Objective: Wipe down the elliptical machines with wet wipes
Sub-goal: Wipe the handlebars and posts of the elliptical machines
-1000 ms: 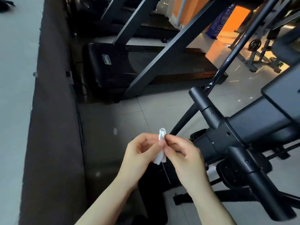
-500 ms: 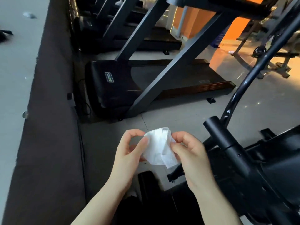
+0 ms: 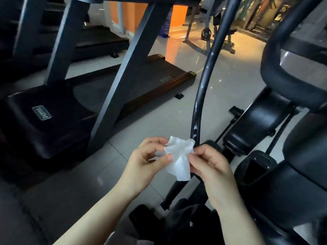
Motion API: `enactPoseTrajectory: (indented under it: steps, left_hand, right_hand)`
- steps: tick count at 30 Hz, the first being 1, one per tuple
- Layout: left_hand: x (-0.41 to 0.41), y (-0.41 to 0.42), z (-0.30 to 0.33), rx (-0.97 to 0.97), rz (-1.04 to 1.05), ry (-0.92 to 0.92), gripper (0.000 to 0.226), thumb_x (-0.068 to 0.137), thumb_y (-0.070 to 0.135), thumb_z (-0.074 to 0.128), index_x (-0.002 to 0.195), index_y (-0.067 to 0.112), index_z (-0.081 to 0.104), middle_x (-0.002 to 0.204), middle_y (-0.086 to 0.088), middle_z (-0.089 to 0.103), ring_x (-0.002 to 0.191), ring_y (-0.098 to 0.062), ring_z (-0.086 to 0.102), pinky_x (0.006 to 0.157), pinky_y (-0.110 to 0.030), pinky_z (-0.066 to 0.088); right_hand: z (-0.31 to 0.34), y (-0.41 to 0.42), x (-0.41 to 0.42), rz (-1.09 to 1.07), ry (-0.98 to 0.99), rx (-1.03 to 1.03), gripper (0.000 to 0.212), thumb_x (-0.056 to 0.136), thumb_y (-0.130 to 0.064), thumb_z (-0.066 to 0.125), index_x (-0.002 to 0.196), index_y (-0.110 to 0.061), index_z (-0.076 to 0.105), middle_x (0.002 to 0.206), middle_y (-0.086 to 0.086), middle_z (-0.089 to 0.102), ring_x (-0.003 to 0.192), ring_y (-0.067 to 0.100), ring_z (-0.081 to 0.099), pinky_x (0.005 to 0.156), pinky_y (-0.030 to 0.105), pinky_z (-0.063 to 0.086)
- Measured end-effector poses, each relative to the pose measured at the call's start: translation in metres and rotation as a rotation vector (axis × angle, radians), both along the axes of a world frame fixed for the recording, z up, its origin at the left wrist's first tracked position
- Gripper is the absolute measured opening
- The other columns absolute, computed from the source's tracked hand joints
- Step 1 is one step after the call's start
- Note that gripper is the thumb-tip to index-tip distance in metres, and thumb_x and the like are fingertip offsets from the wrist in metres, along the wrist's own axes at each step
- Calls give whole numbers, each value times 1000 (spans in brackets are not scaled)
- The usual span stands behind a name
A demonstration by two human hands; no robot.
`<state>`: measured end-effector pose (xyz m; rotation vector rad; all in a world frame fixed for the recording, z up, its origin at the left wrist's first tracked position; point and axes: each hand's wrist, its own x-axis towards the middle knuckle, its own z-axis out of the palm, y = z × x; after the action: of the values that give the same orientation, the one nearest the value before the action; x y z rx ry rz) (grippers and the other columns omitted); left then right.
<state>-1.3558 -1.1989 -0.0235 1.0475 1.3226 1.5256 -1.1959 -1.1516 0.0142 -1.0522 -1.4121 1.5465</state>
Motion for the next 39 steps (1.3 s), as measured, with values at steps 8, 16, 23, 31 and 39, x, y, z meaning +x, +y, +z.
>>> enactPoseTrajectory:
  steps: [8,16,23,31,39]
  left_hand:
    - [-13,81,-3,-91,-187,-134,30,86,-20,52,80,7,64,73,8,70,64,-8,63,62,-23,51]
    - [-75,174,6,20,-585,82,32,89,-12,57,83,17,68,71,15,69,65,-1,59,63,-18,46]
    - [-109,236,-12,286,-962,402,28,83,11,63,83,37,75,87,16,67,81,-6,65,74,-21,52]
    - [-82,241,-15,336,-915,422,38,92,-7,60,92,29,70,89,22,70,81,1,64,69,-9,43]
    - [-75,223,6,118,-1039,355,28,80,0,75,90,21,59,73,10,73,73,-5,67,67,-12,45]
  right_hand:
    - [-6,5,17,-418,-510,248,23,93,-6,58,77,-22,60,70,-5,61,61,5,52,60,15,41]
    - [6,46,-38,-683,-796,284,24,94,-3,53,76,-20,53,66,-9,58,55,10,49,53,17,39]
    - [19,72,-60,-804,-1012,88,21,92,-8,54,79,-24,54,66,-4,63,58,19,61,64,39,53]
    - [21,86,-44,-921,-1112,113,13,94,-9,51,88,-19,57,69,2,64,60,27,61,62,43,54]
    - [22,90,-26,-936,-1020,75,8,93,-15,56,88,-19,60,67,-3,66,62,17,62,62,29,48]
